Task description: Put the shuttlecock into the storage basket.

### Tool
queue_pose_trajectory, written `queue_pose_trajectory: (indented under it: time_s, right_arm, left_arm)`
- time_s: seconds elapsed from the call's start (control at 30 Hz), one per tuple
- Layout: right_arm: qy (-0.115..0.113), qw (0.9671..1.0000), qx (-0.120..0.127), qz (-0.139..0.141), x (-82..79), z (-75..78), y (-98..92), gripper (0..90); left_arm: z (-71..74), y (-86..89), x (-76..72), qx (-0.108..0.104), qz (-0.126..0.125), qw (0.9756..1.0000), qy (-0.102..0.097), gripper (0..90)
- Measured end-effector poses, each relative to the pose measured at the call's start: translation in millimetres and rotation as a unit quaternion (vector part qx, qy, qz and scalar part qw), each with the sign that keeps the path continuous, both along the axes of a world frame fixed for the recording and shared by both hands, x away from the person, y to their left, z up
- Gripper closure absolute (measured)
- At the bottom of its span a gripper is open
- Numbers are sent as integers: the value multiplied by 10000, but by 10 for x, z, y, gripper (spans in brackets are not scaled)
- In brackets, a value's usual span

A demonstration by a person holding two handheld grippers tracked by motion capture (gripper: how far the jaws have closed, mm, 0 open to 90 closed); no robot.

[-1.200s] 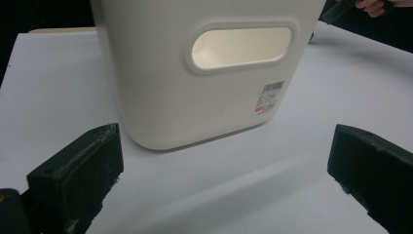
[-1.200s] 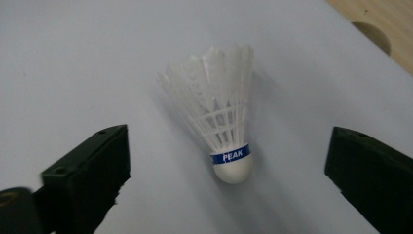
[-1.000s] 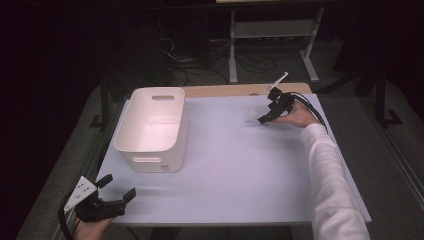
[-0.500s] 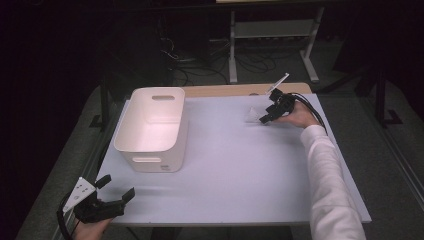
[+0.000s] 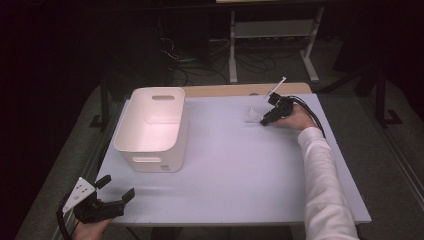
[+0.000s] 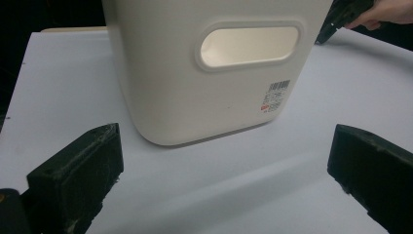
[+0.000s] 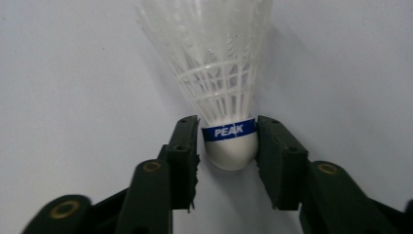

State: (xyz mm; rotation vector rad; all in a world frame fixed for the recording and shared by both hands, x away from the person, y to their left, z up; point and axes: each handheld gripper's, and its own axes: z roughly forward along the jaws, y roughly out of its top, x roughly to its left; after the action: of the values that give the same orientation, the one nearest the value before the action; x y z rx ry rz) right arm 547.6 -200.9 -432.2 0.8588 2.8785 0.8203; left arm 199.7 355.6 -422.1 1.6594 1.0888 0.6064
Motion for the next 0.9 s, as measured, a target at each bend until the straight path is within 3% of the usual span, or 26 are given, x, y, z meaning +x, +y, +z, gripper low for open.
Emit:
queue_pose_trajectory:
  time_s: [0.37,0.5,0.6,0.9]
  right_arm:
    - [-83,9998,183,-29,-10,54,-17,631]
    - [88,9992,344,-204,-54,111,-54,631]
    - [68,9988,427,-215,-60,123,-69,631]
    - [63,9985,451,-315,-183,208,16,632]
  left_arm:
    - [-1,-4,6,-16,-7,10000,6,0]
    - [0,-4,19,-19,-49,10000,26,0]
    - [0,-9,30,-19,-92,10000,16,0]
    - [-2,-46,68,-64,-218,9997,23,0]
